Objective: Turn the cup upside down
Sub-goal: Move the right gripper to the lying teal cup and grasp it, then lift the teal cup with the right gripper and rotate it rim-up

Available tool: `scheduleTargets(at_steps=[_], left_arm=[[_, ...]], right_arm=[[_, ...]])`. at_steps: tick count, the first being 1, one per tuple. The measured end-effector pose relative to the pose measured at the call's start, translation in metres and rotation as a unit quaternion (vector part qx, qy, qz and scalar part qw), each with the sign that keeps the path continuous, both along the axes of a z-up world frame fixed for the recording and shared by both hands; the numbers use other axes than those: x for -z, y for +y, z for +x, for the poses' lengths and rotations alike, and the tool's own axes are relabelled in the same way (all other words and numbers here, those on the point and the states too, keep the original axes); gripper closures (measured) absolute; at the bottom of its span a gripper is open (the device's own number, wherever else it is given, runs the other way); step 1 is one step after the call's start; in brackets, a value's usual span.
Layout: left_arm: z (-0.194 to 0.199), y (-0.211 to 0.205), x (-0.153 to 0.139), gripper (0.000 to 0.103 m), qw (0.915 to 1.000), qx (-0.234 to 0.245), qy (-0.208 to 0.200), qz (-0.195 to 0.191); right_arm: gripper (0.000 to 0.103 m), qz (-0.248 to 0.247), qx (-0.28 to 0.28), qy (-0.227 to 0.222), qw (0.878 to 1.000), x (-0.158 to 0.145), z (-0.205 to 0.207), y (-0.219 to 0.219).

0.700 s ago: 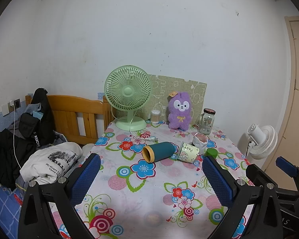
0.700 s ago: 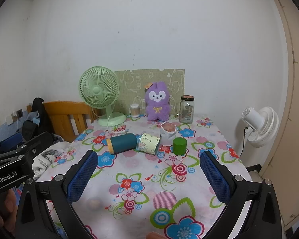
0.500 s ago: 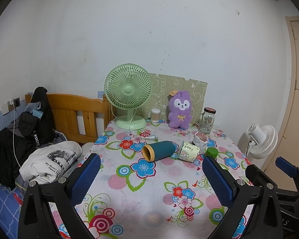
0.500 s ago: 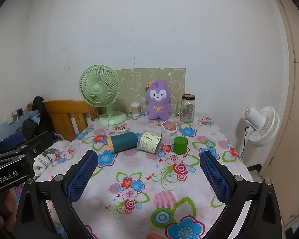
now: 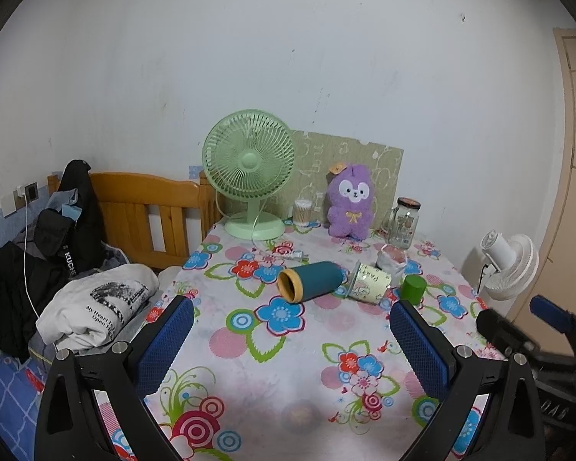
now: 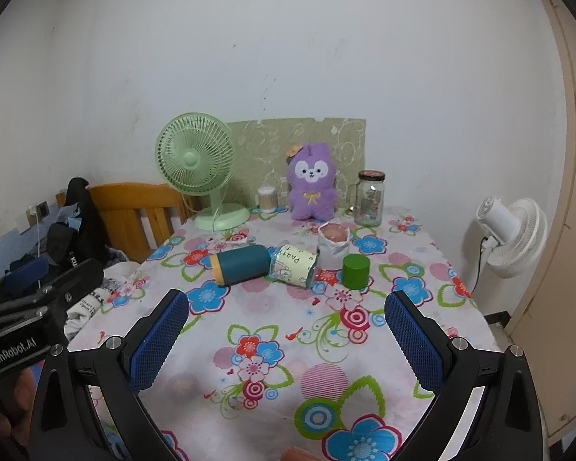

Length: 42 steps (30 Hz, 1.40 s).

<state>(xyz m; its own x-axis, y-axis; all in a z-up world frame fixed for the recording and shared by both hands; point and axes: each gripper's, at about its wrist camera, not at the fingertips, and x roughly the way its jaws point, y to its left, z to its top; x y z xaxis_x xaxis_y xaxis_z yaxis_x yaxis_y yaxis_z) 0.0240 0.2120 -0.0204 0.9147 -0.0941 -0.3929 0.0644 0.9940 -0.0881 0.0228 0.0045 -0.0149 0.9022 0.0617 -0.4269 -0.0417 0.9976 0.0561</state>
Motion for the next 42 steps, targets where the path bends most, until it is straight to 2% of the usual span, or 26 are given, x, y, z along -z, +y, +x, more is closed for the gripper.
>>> scheduleTargets(at_steps=[8,10,12,15,19,22,25,31,35,42], left_arm=[[0.022,0.019,0.033,0.0,0.9987,-0.015,0.049,0.0],[0.03,0.023,0.039,0.0,0.9981,-0.018,0.059,-0.002],[0.038,0.025,0.044,0.0,0.9976,-0.016,0.068,-0.002],[0.055,0.024,0.053,0.0,0.9968,-0.017,0.078,0.007],[0.078,0.02,0.058,0.0,0.9959,-0.014,0.088,0.016],[0.096,0.015,0.06,0.0,0.9952,-0.013,0.096,0.018],[0.112,0.01,0.062,0.0,0.9945,-0.013,0.102,0.019],[0.149,0.0,0.068,0.0,0.9916,0.001,0.126,0.029],[0.173,-0.006,0.07,0.0,0.9874,0.027,0.144,0.058],[0.213,-0.016,0.077,0.0,0.9782,0.053,0.174,0.101]], right_arm=[[0.0,-0.029,-0.041,0.037,0.998,0.017,0.037,0.007],[0.0,-0.034,-0.064,0.061,0.995,0.024,0.058,0.008],[0.0,-0.065,-0.073,0.088,0.991,0.033,0.083,0.011],[0.0,-0.105,-0.098,0.099,0.985,0.039,0.115,0.012],[0.0,-0.135,-0.162,0.118,0.97,0.043,0.158,0.013],[0.0,-0.169,-0.214,0.122,0.954,0.044,0.187,0.02],[0.0,-0.205,-0.288,0.118,0.928,0.047,0.21,0.034],[0.0,-0.241,-0.379,0.125,0.885,0.057,0.248,0.06],[0.0,-0.264,-0.422,0.14,0.856,0.064,0.27,0.071],[0.0,-0.281,-0.467,0.172,0.821,0.079,0.31,0.087]])
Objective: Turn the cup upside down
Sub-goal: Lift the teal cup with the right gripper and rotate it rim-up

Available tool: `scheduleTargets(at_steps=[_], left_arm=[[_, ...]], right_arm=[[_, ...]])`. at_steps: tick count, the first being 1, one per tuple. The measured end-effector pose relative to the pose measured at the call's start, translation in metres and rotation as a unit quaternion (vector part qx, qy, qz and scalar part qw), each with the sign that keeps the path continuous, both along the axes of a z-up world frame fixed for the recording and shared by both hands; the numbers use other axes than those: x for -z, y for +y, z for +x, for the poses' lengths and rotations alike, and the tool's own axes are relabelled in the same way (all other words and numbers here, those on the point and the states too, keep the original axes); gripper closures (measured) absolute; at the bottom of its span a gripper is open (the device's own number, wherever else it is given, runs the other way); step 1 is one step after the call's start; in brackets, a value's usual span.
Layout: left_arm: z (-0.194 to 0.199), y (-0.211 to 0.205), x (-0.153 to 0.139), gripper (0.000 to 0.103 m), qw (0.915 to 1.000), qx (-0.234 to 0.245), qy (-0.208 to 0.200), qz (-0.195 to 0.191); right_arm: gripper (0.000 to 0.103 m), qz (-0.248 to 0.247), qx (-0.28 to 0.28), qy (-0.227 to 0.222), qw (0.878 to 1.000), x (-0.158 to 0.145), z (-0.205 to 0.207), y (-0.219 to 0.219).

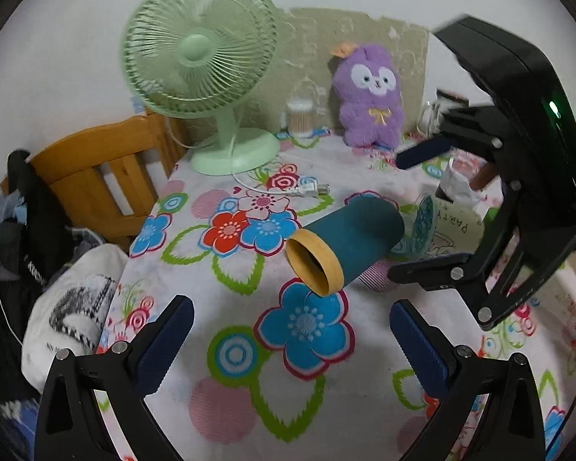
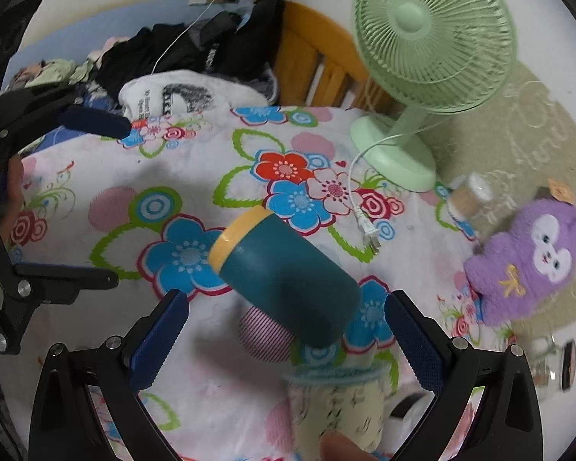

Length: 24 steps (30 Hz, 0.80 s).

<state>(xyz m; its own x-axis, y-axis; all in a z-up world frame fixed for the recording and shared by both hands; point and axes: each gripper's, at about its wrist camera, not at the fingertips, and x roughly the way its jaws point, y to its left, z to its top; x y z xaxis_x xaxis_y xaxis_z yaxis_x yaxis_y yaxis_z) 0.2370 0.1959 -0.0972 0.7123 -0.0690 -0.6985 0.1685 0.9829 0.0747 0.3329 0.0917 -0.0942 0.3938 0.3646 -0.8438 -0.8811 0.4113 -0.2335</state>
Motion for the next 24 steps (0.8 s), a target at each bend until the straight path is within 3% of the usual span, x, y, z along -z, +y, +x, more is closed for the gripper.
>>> scheduleTargets(at_steps=[5,16,17,19,24], left_arm=[[0.016,-0.008,0.004,0.0,0.9998,-0.005,0.008,0.015],[0.014,-0.004,0.009,0.0,0.9987,-0.047,0.019,-0.003],[0.013,-0.003,0.008,0.0,0.9987,-0.047,0.019,-0.005],[0.011,-0.003,0.008,0.0,0.9986,-0.048,0.019,-0.008],[0.005,0.0,0.006,0.0,0.9987,-0.048,0.014,-0.012]], right_arm=[[0.0,-0.038,-0.039,0.014,0.998,0.011,0.02,0.014],[0.001,-0.119,-0.119,0.058,0.984,0.045,0.034,0.051],[0.002,-0.123,-0.12,0.063,0.983,0.047,0.034,0.052],[0.023,-0.126,-0.121,0.086,0.981,0.052,0.036,0.054],[0.028,-0.131,-0.088,0.09,0.983,0.06,0.042,0.053]])
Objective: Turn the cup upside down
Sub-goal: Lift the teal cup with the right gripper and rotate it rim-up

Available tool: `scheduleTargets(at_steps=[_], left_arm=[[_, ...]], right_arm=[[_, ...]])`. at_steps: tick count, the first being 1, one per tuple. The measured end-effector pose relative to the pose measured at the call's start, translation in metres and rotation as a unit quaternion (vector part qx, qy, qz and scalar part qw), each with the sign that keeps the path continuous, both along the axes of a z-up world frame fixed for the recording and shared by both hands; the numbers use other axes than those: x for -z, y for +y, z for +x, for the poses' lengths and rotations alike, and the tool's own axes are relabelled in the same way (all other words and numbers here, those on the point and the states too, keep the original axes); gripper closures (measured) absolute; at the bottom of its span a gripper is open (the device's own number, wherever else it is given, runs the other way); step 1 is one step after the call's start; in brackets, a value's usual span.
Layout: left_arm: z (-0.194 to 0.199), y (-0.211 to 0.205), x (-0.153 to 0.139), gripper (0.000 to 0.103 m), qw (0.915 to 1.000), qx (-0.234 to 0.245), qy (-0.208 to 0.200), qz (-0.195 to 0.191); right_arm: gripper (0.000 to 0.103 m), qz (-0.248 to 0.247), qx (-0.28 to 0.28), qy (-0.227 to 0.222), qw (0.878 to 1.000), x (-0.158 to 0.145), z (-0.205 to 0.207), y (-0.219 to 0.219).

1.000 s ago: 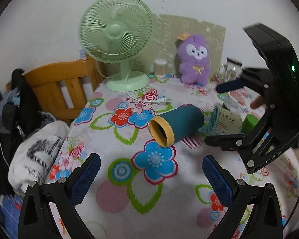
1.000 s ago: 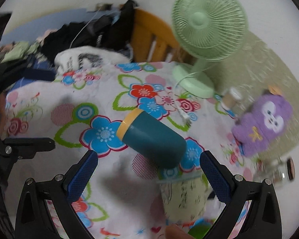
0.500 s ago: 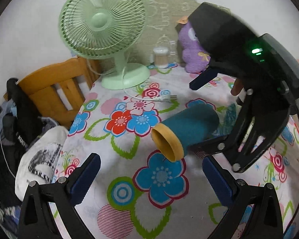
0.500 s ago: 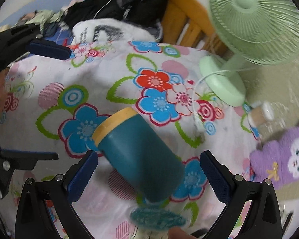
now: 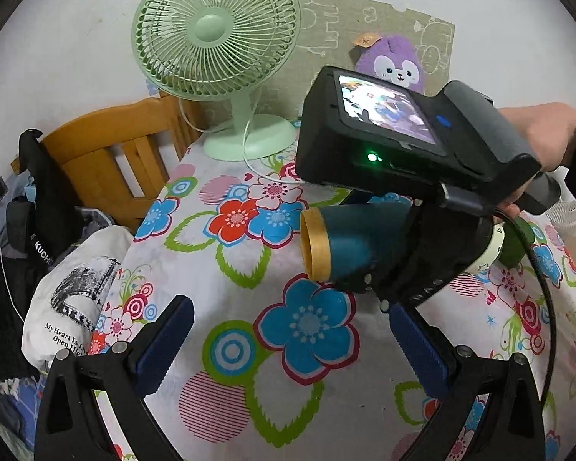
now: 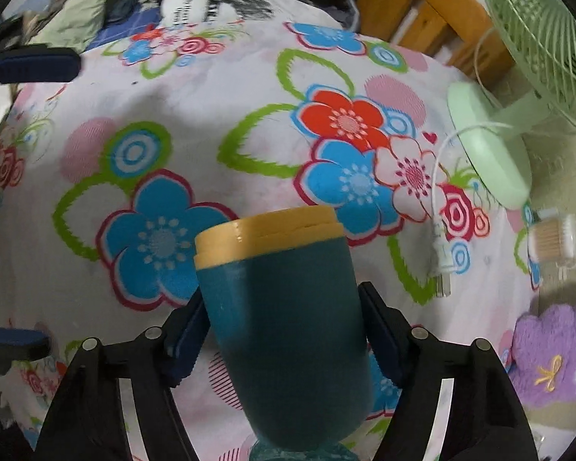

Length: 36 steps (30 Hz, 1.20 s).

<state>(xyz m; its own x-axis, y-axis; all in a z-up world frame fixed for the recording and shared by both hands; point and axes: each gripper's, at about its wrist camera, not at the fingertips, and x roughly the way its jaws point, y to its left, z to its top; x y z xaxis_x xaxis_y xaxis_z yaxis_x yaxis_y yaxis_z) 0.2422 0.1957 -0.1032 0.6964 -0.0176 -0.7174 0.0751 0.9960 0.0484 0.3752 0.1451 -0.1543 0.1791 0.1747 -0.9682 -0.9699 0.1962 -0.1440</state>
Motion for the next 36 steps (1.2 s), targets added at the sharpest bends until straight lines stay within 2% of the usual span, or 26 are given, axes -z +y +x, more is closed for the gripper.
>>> scheduleTargets(at_steps=[7,12,19,25,28,33,36], left_arm=[[-0.017,0.009,-0.008,0.0,0.9998,-0.002,-0.007,-0.016],[-0.033,0.015,-0.016,0.0,0.9994,0.001,-0.016,-0.029],[-0.064,0.02,-0.026,0.0,0.9985,0.01,-0.026,-0.048],[-0.095,0.018,-0.029,0.0,0.9974,0.026,-0.037,-0.056],[-0.113,0.014,-0.027,0.0,0.9964,0.042,-0.04,-0.061],[-0.149,0.001,-0.021,0.0,0.9952,0.07,-0.042,-0.054],[-0.172,-0.005,-0.015,0.0,0.994,0.086,-0.038,-0.055]], right_arm=[[0.029,0.035,0.022,-0.024,0.999,-0.016,-0.011,0.002],[0.03,0.069,0.051,-0.051,0.995,-0.044,-0.028,0.009],[0.032,0.103,0.097,-0.068,0.988,-0.07,-0.068,0.005],[0.032,0.116,0.193,-0.103,0.969,-0.076,-0.111,-0.015],[0.032,0.152,0.246,-0.101,0.952,-0.086,-0.137,-0.034],[0.032,0.186,0.285,-0.127,0.932,-0.102,-0.19,-0.064],[0.032,0.193,0.303,-0.119,0.926,-0.105,-0.213,-0.082]])
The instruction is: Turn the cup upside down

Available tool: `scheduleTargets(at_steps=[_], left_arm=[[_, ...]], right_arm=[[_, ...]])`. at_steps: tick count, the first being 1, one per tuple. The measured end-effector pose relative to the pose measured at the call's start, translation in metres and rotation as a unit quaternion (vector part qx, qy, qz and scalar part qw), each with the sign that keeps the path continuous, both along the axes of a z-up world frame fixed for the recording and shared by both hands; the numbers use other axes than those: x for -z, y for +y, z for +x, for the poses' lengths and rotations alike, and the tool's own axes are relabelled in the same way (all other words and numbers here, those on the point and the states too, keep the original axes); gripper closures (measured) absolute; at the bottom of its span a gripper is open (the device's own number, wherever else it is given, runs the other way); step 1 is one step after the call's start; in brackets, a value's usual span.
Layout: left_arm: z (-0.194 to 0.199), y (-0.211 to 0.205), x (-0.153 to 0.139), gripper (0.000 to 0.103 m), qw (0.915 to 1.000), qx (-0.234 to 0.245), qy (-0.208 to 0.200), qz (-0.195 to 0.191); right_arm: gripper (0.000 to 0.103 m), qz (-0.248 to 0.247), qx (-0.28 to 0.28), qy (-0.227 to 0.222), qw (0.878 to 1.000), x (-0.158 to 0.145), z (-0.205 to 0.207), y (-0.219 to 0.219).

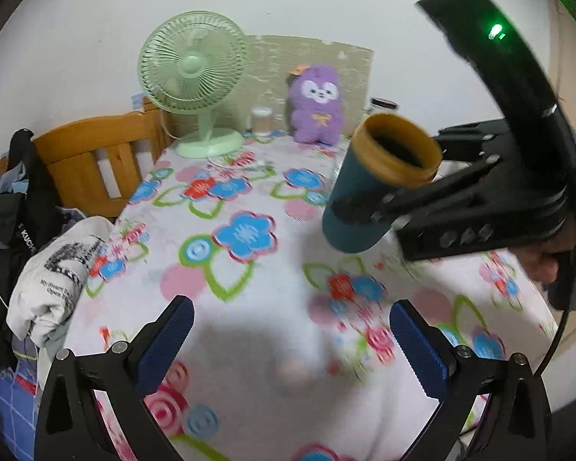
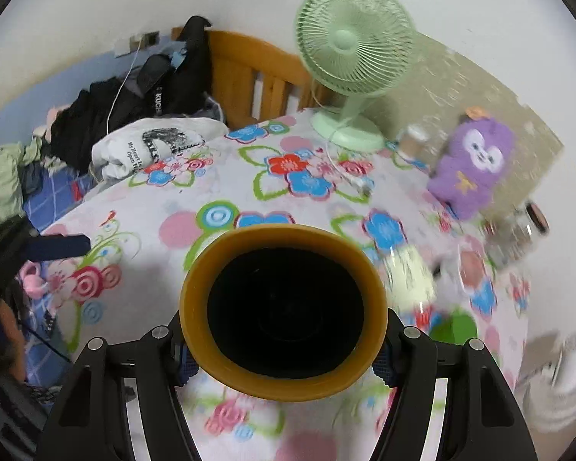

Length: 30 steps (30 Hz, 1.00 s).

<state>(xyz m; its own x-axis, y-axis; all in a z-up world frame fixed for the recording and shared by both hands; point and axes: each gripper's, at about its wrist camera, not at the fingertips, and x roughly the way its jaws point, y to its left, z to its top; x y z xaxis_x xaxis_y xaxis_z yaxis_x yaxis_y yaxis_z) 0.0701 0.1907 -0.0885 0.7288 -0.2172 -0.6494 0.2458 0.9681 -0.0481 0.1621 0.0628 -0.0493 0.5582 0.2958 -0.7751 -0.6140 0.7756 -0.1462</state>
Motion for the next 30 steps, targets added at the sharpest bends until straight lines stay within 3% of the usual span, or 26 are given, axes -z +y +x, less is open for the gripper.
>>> scheduleTargets(at_steps=[4,8,17,29,30], left_arm=[[-0.019,-0.005,0.009,0.0,0.9999,0.006,0.007,0.006],[-0.031,-0.007,0.014,0.0,0.9998,0.007,0.015,0.007],[-0.035,-0.009,0.013,0.0,0.9999,0.011,0.009,0.005],[-0.025,0.003,0.013,0.0,0.9998,-0.012,0.012,0.004],[-0.024,0.003,0.013,0.0,0.9998,-0.013,0.013,0.003]], right_arm=[[0.032,-0.012,0.04,0.017,0.999,0.008,-0.023,-0.028],[0.032,-0.037,0.098,0.082,0.991,0.026,-0.033,-0.055],[0.032,-0.071,0.095,0.158,0.98,0.057,-0.04,-0.067],[0.032,-0.038,0.085,0.14,0.986,0.069,0.007,-0.045],[0.028,-0.041,0.086,0.137,0.986,0.069,0.008,-0.044]])
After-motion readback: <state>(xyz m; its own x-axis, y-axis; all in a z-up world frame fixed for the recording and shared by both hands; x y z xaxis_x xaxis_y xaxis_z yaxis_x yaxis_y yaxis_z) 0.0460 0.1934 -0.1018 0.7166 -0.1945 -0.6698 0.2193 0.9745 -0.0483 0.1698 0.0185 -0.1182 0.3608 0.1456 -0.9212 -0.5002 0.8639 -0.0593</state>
